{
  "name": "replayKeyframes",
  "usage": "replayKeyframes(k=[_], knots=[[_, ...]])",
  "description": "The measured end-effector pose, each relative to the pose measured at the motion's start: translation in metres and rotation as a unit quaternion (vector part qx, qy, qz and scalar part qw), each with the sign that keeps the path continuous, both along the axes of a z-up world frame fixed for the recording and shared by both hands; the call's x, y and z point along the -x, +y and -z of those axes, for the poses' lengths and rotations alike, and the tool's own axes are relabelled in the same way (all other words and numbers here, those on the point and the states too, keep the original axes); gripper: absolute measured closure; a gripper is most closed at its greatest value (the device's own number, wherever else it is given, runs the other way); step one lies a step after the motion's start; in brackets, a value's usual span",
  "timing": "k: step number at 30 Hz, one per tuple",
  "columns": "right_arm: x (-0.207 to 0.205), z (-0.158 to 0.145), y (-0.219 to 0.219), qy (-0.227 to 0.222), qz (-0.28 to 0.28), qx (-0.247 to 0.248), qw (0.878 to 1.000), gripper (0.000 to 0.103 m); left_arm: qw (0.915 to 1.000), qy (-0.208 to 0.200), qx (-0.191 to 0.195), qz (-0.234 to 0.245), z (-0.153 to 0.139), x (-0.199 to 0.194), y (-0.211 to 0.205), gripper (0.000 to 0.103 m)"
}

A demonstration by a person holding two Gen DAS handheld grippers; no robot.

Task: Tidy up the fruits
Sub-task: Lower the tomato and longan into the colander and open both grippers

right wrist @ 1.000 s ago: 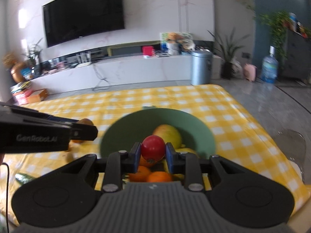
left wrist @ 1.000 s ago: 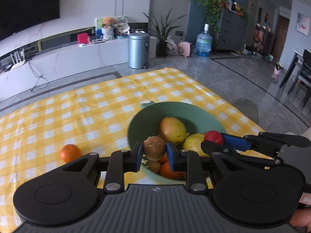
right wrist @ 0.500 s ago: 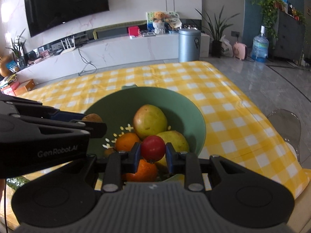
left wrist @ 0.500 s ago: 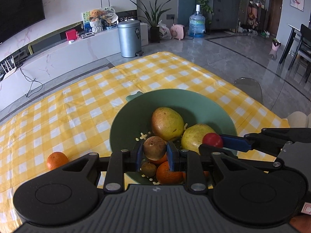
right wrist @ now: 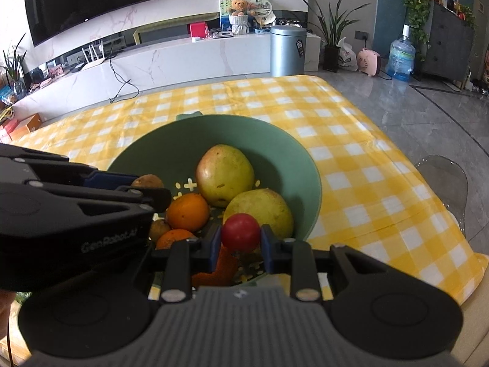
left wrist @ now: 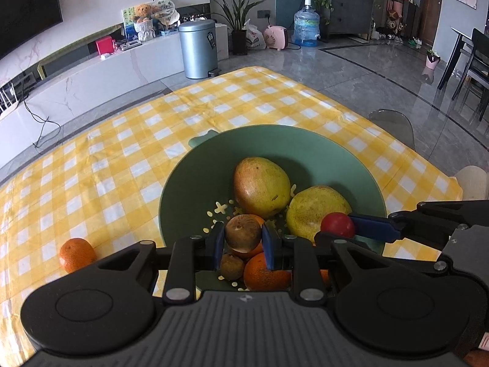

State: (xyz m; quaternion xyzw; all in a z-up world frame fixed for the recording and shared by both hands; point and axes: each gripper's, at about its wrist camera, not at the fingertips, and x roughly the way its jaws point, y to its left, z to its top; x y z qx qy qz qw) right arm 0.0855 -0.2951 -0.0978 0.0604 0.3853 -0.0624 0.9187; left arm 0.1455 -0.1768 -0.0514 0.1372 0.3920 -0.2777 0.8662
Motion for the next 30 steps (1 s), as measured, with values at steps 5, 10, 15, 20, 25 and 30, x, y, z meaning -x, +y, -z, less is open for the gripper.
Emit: replayKeyframes(k=[5, 10, 15, 20, 25, 30], knots=[[-0.001, 0.001, 0.000, 0.003, -0.003, -0.002, 1.000, 0.079, 0.9998, 0.017, 0.012, -0.007, 0.004, -0.005, 0.004, 0.075], [-0.001, 0.001, 0.000, 0.002, -0.004, -0.002, 1.000, 0.078, 0.9994, 0.024, 0.019, -0.014, 0.004, -0.005, 0.006, 0.074], [0.003, -0.001, 0.002, -0.010, -0.006, 0.003, 1.000, 0.065, 0.9995, 0.017, 0.021, -0.016, 0.001, -0.002, 0.006, 0.070], [0.008, -0.005, 0.002, -0.023, 0.000, 0.003, 1.000, 0.055, 0.9993, -0.001, 0.028, -0.023, -0.007, 0.005, 0.008, 0.059], [0.014, -0.010, 0.002, -0.043, 0.008, 0.008, 0.999, 0.046, 0.9986, -0.017, 0.035, -0.036, -0.019, 0.009, 0.014, 0.058], [0.022, -0.016, 0.002, -0.078, 0.000, 0.000, 0.997, 0.042, 0.9974, -0.031, 0.040, -0.052, -0.032, 0.016, 0.023, 0.058]])
